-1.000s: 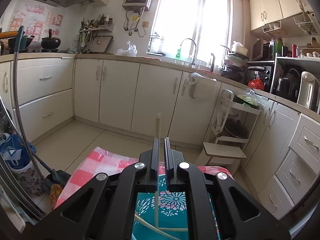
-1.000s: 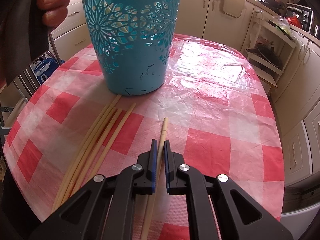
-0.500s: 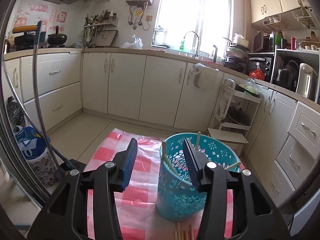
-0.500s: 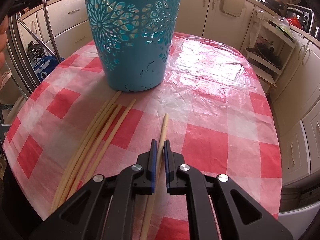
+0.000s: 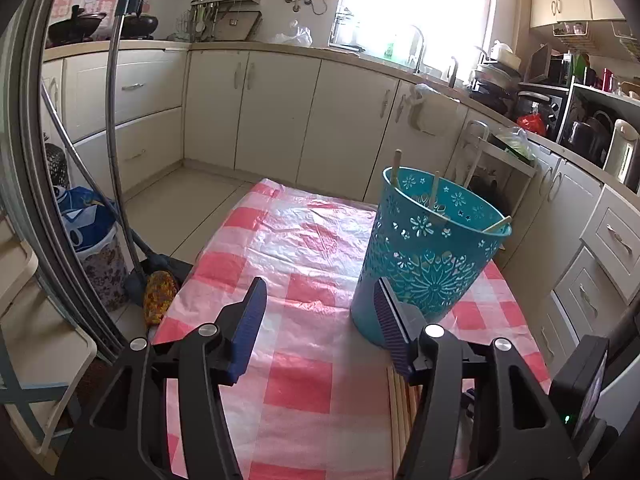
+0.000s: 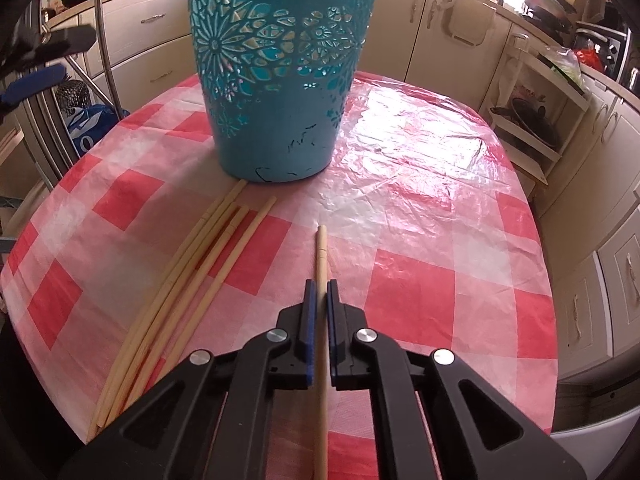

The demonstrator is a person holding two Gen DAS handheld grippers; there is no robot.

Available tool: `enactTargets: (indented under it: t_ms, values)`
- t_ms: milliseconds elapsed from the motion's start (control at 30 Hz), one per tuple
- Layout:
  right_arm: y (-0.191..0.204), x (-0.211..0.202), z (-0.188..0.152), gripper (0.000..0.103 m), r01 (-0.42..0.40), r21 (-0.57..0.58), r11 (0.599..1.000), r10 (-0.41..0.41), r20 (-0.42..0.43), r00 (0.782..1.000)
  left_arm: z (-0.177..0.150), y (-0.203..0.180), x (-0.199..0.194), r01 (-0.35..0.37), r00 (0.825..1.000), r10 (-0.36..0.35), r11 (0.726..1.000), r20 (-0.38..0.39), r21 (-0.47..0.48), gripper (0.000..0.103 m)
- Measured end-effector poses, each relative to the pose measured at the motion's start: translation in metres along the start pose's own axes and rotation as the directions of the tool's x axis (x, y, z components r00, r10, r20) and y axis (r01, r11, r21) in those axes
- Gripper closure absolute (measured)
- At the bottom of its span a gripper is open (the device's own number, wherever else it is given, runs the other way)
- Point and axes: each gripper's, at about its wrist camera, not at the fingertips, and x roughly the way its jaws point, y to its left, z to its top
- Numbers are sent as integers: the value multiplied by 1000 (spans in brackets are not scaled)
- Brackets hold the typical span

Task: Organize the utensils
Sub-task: 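Close the right gripper on a single wooden chopstick and lift it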

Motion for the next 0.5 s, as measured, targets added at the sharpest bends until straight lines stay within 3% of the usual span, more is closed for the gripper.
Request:
enactTargets:
  t_ms: [233, 500]
  values:
    - [-3, -27, 6, 97, 33, 39, 999, -37, 95, 995, -12, 16, -11, 15, 999, -16, 1000, -34, -13, 47]
    - [-18, -73, 19, 97, -58, 153, 987, 20, 237, 971, -25, 32, -15, 27, 997, -29, 999, -72, -29, 46]
